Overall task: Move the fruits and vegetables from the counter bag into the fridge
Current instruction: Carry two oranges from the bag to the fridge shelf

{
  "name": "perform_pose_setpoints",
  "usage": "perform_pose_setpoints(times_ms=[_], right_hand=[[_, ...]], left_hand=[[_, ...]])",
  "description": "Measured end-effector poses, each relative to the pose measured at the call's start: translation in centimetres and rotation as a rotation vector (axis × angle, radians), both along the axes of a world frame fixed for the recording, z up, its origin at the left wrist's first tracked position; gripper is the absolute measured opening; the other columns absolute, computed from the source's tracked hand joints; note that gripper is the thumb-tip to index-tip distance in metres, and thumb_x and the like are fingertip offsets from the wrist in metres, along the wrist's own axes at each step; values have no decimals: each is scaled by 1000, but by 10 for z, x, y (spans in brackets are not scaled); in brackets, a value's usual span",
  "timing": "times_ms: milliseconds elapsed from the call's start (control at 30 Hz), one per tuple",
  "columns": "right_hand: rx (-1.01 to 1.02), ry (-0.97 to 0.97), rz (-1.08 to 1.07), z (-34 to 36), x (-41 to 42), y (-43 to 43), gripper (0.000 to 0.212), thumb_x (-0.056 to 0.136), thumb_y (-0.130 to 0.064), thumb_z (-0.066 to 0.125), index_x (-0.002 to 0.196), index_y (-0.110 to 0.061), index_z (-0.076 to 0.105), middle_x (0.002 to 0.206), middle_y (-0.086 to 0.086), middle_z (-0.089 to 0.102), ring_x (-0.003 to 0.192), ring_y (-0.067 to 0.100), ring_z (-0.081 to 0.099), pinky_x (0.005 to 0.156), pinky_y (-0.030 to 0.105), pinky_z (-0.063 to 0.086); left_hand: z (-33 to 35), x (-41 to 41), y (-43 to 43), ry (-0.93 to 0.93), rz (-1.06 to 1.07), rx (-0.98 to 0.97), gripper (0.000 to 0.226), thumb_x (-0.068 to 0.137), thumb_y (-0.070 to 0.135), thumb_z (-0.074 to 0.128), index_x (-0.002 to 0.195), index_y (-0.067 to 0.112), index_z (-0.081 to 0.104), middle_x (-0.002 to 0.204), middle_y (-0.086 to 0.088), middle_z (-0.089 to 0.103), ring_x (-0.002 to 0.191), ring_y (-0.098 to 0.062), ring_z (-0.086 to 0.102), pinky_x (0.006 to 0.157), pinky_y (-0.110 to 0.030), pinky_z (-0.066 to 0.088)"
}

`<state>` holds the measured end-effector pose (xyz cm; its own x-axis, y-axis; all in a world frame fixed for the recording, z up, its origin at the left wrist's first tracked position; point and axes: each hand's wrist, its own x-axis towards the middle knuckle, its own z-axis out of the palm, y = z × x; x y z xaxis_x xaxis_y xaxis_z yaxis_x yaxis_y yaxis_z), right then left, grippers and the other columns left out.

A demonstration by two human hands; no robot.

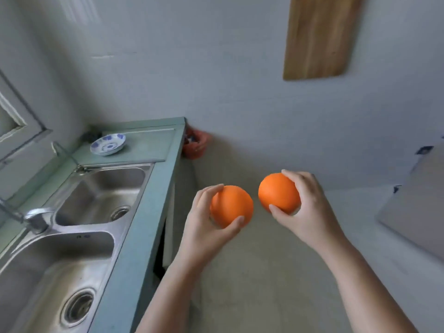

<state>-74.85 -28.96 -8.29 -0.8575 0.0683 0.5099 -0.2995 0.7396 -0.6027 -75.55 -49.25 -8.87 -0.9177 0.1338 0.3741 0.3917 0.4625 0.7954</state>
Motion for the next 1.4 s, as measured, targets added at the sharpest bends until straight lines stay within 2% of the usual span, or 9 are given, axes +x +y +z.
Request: perform_pose_setpoints(times_ms=[100, 300, 533, 700, 833, 1033, 1167, 1233, 1400], right_hand=[[7, 4, -145, 0, 9, 70, 66, 61, -28, 68, 122, -7, 51, 115, 11, 51, 106, 29, 51, 82, 14, 30], [-26, -8, -408, -7, 36, 175, 65, 60, -27, 68, 120, -6, 53, 114, 13, 53, 103, 29, 53, 85, 15, 30], [-65, -49, -631, -17, 39, 263, 67, 61, -29, 68, 122, -11, 51, 117, 8, 50, 108, 26, 51, 83, 16, 32], [-36, -94, -723, -21, -7, 322, 69, 61, -29, 71, 124, -10, 50, 120, 10, 50, 109, 28, 50, 82, 29, 37], [-68, -109, -806, -12, -60, 370, 72, 65, -17, 79, 129, -15, 45, 124, 5, 45, 113, 22, 44, 81, 22, 31], [-110, -110, -895, 7, -115, 435, 72, 69, -21, 76, 132, -20, 40, 126, -4, 39, 109, 10, 38, 82, 24, 32], [-79, -104, -980, 8, -129, 484, 70, 68, -20, 77, 129, -19, 43, 126, 1, 43, 111, 15, 41, 82, 26, 33], [-68, -111, -994, 7, -133, 513, 70, 69, -22, 77, 129, -20, 42, 127, 2, 43, 110, 16, 41, 82, 27, 34], [-57, -103, -1035, 9, -140, 602, 71, 70, -24, 77, 130, -19, 40, 130, 4, 40, 112, 19, 41, 83, 28, 34]], left_hand=[[1, -20, 72, -4, -106, -6, 62, 56, 53, 62, 113, 46, 42, 118, 23, 45, 104, 5, 48, 85, -20, 44], [-9, -45, 196, -27, -353, -18, 72, 56, 55, 61, 121, 29, 48, 118, 13, 49, 103, 3, 47, 84, -3, 36], [-23, -82, 312, -102, -562, 15, 65, 55, 55, 62, 114, 42, 42, 112, 27, 45, 103, 9, 47, 82, -4, 38], [-30, -137, 386, -147, -660, 31, 61, 54, 54, 65, 109, 48, 40, 112, 29, 44, 104, 10, 46, 79, -4, 40], [-24, -200, 443, -155, -707, 45, 61, 58, 41, 70, 111, 43, 41, 111, 29, 43, 101, 8, 47, 77, -8, 40], [-10, -270, 528, -138, -835, 78, 57, 64, 34, 76, 105, 50, 39, 110, 32, 41, 100, 12, 46, 74, -10, 41], [-12, -291, 584, -132, -917, 84, 56, 64, 34, 76, 103, 52, 39, 109, 32, 42, 97, 21, 42, 71, -3, 41], [-12, -299, 616, -129, -929, 94, 59, 67, 29, 79, 102, 53, 38, 108, 33, 41, 96, 22, 42, 70, -7, 41], [-5, -309, 712, -153, -976, 115, 56, 71, 22, 78, 103, 49, 40, 109, 30, 41, 99, -3, 49, 73, -13, 42]])
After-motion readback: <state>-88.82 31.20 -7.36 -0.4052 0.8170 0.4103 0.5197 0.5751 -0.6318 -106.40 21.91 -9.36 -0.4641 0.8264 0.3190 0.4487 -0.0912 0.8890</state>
